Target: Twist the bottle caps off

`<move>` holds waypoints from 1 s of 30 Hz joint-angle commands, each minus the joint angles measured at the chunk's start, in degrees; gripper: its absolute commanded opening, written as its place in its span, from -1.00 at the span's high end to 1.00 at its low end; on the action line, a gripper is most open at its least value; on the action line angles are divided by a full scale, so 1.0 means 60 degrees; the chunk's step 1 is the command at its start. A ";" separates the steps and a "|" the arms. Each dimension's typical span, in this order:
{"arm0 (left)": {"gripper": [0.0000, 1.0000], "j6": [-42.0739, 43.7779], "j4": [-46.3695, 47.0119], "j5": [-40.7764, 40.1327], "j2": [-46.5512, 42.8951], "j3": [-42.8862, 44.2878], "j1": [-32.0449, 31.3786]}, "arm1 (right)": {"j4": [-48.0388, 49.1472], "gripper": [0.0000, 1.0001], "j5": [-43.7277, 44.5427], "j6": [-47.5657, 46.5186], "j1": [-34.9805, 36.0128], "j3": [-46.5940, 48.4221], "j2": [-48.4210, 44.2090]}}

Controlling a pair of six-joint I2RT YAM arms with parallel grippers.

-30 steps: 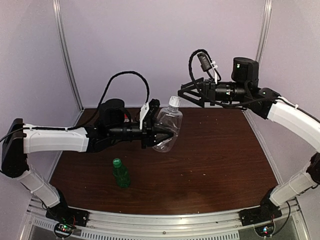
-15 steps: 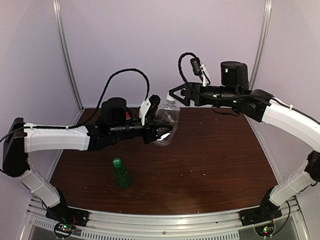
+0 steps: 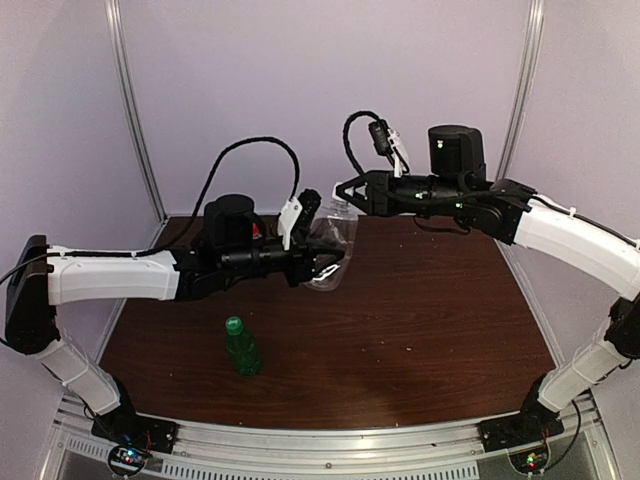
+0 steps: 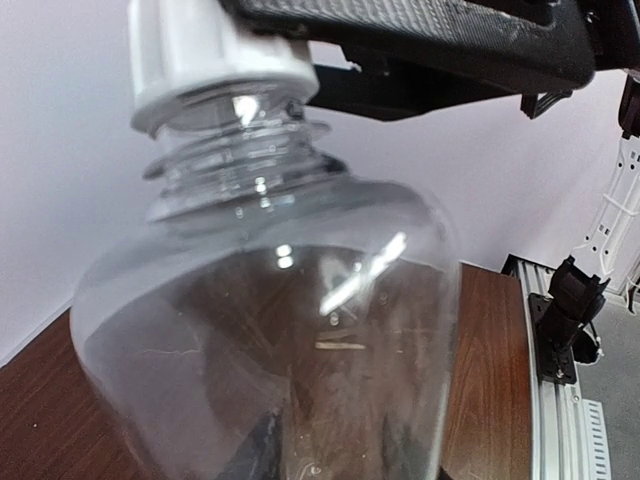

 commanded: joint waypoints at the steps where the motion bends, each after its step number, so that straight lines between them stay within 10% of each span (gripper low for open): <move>1: 0.31 0.0007 0.0337 -0.0042 -0.0007 0.0252 -0.0061 | 0.0318 0.45 -0.0041 -0.0320 0.0033 0.0082 -0.0072; 14: 0.30 0.0345 0.1314 0.3257 -0.0389 -0.0279 -0.0050 | 0.1314 0.68 -0.3495 -0.2108 -0.0798 -0.0760 -0.0513; 30: 0.29 0.0333 0.1396 0.5379 -0.0307 -0.0049 -0.0038 | 0.0912 0.43 -0.7282 -0.3327 -0.1439 -0.0432 -0.0141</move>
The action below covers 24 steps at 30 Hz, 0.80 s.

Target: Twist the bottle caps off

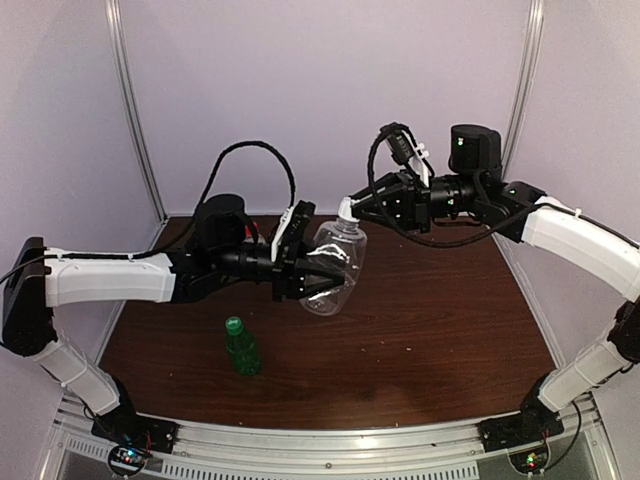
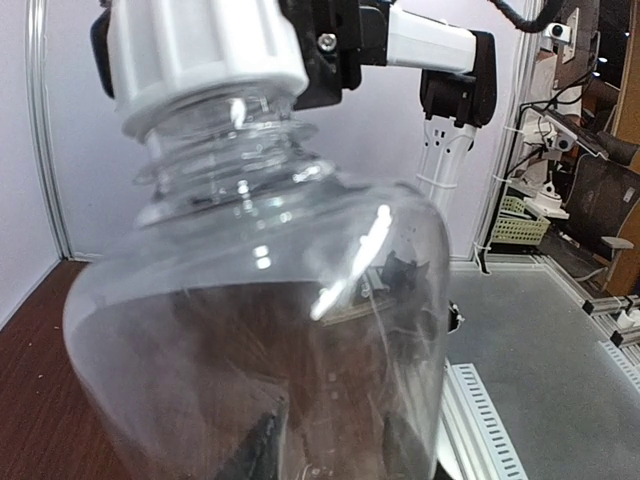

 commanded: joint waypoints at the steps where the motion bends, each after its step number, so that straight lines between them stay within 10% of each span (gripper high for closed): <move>1: 0.29 0.0254 0.0453 0.0814 -0.0089 0.0305 -0.0161 | -0.0110 0.34 -0.0220 -0.0240 -0.0221 0.0270 0.0195; 7: 0.29 0.0255 0.0165 -0.0220 -0.0192 0.0291 -0.0145 | -0.0015 -0.32 0.1020 0.0504 -0.0218 0.0191 -0.0140; 24: 0.30 -0.0267 -0.0663 -0.3407 0.0149 0.0825 -0.0145 | -0.0681 -0.77 0.6364 0.2783 0.0537 0.0433 -0.0633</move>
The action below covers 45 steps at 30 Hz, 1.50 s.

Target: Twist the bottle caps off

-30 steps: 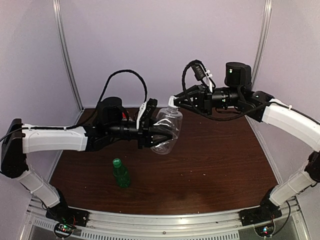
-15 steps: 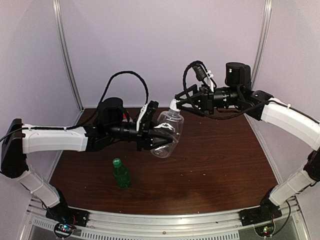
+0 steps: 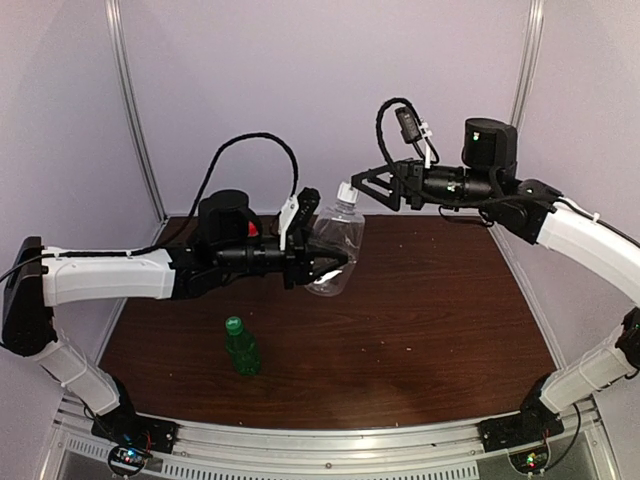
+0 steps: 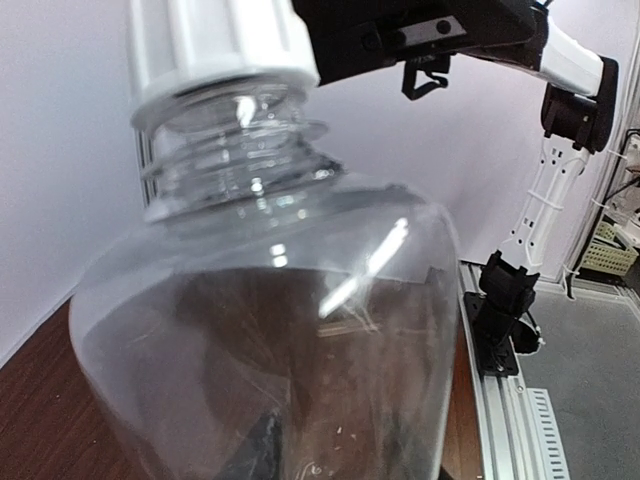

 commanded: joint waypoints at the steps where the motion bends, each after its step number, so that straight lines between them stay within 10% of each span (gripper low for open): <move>1: 0.30 -0.0212 -0.0014 -0.0994 0.0186 0.0500 -0.0040 | -0.0483 -0.78 0.2448 0.0595 0.0398 0.0396 0.0077; 9: 0.29 -0.0296 -0.0144 -0.1485 0.0250 0.0545 -0.0051 | -0.0575 -0.72 0.2923 0.0720 0.0837 0.0782 0.0655; 29: 0.30 -0.0150 0.0085 -0.1508 0.0028 0.0160 -0.0051 | -0.0324 0.39 0.2271 0.0024 0.0942 0.0719 0.0912; 45: 0.29 -0.0520 0.1771 0.3109 -0.0208 -0.0420 -0.0036 | -0.0037 0.28 -0.4095 -0.3425 0.0083 0.0201 0.0790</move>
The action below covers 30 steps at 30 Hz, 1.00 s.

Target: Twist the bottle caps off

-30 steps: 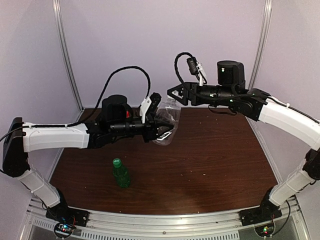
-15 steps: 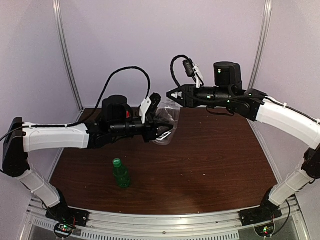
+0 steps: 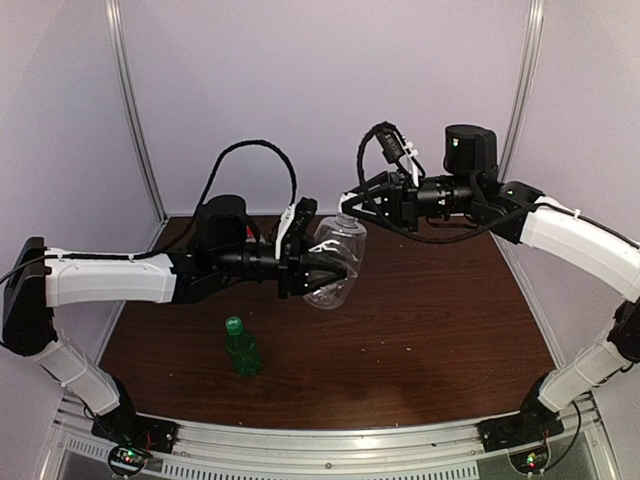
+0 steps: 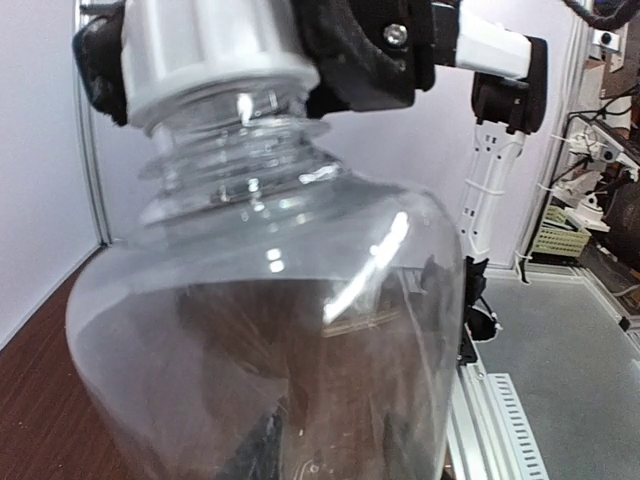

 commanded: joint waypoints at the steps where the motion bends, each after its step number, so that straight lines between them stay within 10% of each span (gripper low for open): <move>1: 0.29 -0.0488 0.1254 0.2030 -0.0206 -0.0090 -0.0072 | -0.0251 0.24 -0.2202 -0.1722 -0.0189 0.0201 0.0145; 30: 0.30 -0.0191 0.0278 -0.0009 -0.0156 0.0217 -0.0043 | 0.0046 -0.82 -0.0407 0.0224 -0.0370 -0.0092 -0.0821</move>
